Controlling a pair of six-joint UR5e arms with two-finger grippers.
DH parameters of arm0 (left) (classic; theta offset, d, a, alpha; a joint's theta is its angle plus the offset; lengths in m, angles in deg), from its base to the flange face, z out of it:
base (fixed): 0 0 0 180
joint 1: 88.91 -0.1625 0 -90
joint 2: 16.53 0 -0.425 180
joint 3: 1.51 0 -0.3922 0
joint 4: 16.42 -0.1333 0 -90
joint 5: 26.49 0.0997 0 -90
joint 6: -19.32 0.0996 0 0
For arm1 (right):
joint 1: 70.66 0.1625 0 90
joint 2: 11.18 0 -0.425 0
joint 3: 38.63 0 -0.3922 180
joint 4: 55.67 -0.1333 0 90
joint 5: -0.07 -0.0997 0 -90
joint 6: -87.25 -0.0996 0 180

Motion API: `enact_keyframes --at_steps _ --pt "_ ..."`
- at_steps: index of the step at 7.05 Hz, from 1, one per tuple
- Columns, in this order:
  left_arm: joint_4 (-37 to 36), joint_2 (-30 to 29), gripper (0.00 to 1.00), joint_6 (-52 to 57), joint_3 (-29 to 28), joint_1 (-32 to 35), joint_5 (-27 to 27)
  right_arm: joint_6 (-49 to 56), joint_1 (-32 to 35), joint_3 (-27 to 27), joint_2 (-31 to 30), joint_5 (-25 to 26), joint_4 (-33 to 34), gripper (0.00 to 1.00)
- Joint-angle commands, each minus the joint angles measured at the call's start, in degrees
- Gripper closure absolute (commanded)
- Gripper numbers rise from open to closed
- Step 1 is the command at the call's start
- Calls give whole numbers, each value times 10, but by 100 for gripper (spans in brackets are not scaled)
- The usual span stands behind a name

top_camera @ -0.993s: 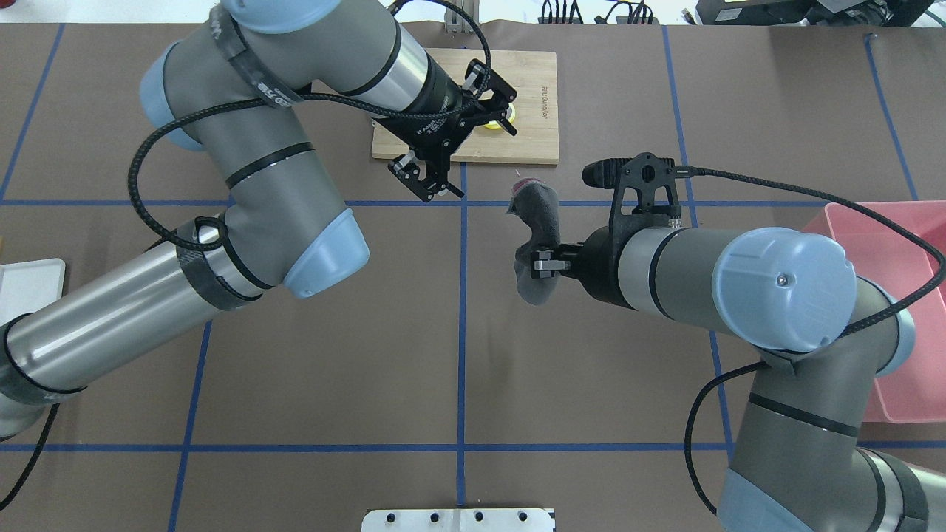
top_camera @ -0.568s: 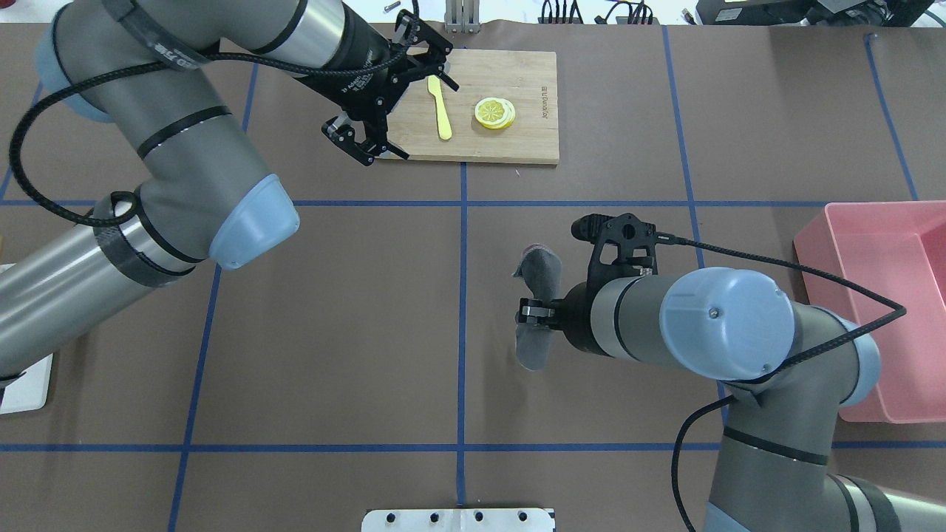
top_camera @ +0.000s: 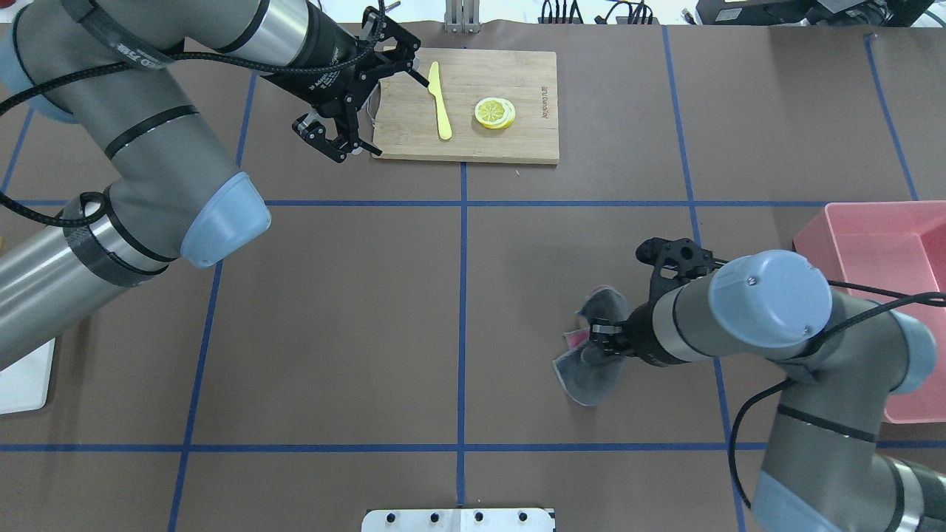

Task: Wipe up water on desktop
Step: 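Drag the cloth across the table with the right gripper toward the center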

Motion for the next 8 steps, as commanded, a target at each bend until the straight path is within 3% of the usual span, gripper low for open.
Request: enact_keyframes --at_steps 1,3,5,7,8 --pt "-1 2 2 0 1 0 0 113 80 3 -92 -72 -1 100" --pt "-1 7 2 1 14 12 -12 106 66 -18 -54 -67 9 100" --pt "2 58 2 59 22 54 -37 55 22 -45 91 -59 121 100" --pt "-1 145 2 169 55 105 -37 -40 -41 -100 193 -4 125 100" --pt "-4 178 2 259 59 132 -37 -71 -55 -134 240 -2 124 100"
